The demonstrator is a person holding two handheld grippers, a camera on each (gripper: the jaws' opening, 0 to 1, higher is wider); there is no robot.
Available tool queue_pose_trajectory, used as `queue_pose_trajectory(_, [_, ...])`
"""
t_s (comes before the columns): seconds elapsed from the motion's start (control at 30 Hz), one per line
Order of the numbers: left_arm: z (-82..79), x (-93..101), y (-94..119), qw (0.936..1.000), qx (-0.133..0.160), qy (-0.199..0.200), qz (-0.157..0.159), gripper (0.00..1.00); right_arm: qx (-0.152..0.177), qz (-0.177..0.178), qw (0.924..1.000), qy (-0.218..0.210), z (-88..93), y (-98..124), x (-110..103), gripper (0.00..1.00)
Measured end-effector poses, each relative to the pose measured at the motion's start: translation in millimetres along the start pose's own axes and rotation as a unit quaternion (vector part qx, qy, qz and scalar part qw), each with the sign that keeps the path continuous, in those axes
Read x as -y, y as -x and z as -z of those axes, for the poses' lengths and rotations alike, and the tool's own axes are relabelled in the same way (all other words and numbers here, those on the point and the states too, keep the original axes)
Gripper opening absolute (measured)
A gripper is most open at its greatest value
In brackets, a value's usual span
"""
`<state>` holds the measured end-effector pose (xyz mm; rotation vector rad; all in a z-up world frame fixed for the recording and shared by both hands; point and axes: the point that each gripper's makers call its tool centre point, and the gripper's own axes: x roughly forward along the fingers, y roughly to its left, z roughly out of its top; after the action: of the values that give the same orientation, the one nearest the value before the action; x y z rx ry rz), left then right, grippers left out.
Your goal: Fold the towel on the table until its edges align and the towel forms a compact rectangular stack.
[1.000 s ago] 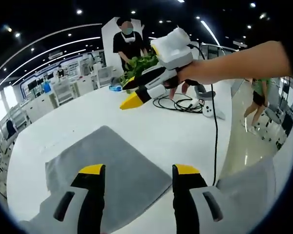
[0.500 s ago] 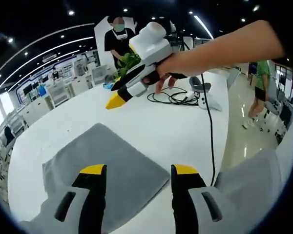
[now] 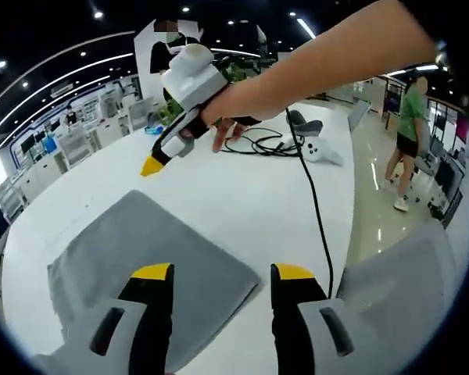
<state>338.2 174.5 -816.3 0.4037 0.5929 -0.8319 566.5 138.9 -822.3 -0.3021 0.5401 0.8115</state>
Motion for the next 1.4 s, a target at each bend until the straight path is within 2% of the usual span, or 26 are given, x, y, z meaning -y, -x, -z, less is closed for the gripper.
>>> queue_pose_trajectory(0.17, [10.3, 7.4, -14, 0.9995, -0.010, -0.009, 0.027, 0.46, -0.010, -0.006, 0.9999, -0.011, 6.4, -24, 9, 0.40])
queue_pose_trajectory(0.37, [25.6, 18.3, -36, 0.9982, -0.024, 0.009, 0.054, 0.42, -0.023, -0.011, 0.9995, -0.018, 10.9, -43, 13, 0.40])
queue_pose_trajectory(0.43, [28.9, 20.9, -40, 0.9977, -0.026, 0.010, 0.061, 0.41, -0.028, -0.017, 0.9992, -0.024, 14.6, -51, 16, 0.41])
queue_pose_trajectory(0.73, [37.6, 36.0, -62, 0.9944, -0.043, 0.007, 0.096, 0.33, -0.036, -0.006, 0.9983, -0.044, 23.9, -74, 28, 0.40])
queue_pose_trajectory(0.87, [41.7, 38.6, -70, 0.9936, -0.050, -0.002, 0.101, 0.32, -0.042, -0.006, 0.9977, -0.053, 29.0, -84, 34, 0.39])
queue_pose_trajectory(0.93, [45.9, 39.0, -75, 0.9930, -0.058, -0.001, 0.103, 0.30, -0.043, -0.006, 0.9972, -0.061, 29.5, -81, 29, 0.38])
queue_pose_trajectory(1.1, [52.9, 40.4, -79, 0.9920, -0.069, -0.010, 0.106, 0.27, -0.045, -0.004, 0.9965, -0.070, 38.0, -100, 39, 0.36])
queue_pose_trajectory(1.2, [54.6, 37.4, -80, 0.9921, -0.070, -0.013, 0.103, 0.24, -0.044, -0.001, 0.9961, -0.077, 39.0, -100, 40, 0.35])
queue_pose_trajectory(1.4, [55.0, 33.1, -82, 0.9924, -0.072, -0.023, 0.098, 0.18, -0.033, 0.003, 0.9925, -0.118, 37.9, -110, 40, 0.33])
